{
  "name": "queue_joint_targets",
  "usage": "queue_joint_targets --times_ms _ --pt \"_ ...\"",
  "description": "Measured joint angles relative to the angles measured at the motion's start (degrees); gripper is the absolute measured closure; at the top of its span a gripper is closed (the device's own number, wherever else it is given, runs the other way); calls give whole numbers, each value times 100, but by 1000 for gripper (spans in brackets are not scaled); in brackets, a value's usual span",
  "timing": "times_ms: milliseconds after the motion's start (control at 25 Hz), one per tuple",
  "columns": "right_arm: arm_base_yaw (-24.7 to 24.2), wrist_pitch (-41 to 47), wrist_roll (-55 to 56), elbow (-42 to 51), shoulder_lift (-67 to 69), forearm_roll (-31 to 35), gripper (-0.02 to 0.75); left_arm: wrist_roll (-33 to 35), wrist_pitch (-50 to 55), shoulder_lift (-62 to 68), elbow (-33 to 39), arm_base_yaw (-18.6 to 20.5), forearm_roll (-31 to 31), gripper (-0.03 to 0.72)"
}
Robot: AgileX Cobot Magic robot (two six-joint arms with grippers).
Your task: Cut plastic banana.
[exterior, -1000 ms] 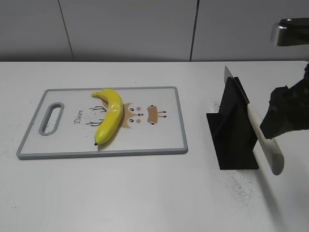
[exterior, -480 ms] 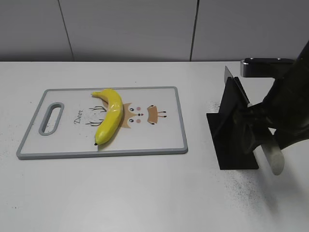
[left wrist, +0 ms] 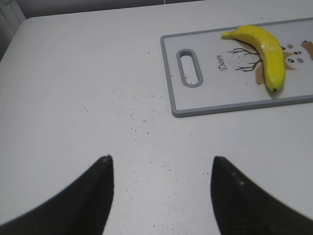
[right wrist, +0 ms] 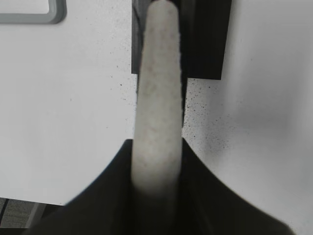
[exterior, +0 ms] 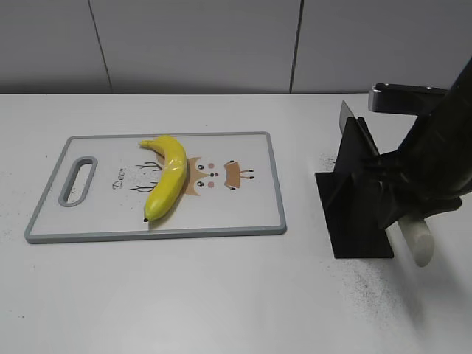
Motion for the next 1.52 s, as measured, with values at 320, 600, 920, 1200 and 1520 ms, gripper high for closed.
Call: queue_joint_targets --times_ms 320,600,920,1200,1520 --pt "0 560 113 -440 -140 64 575 0 0 0 0 0 0 102" --pt "24 957 341 -1035 -590 -280 577 0 0 0 0 0 0 110" --pt "24 1102 64 -1710 -730 -436 579 0 -145 0 -39 0 0 127" --pt "24 1108 -1933 -2339 -555 -436 579 539 -550 1029 -217 0 -291 136" --pt "24 1061 -3890 -3273 371 -176 579 1893 -1276 3300 -891 0 -771 137"
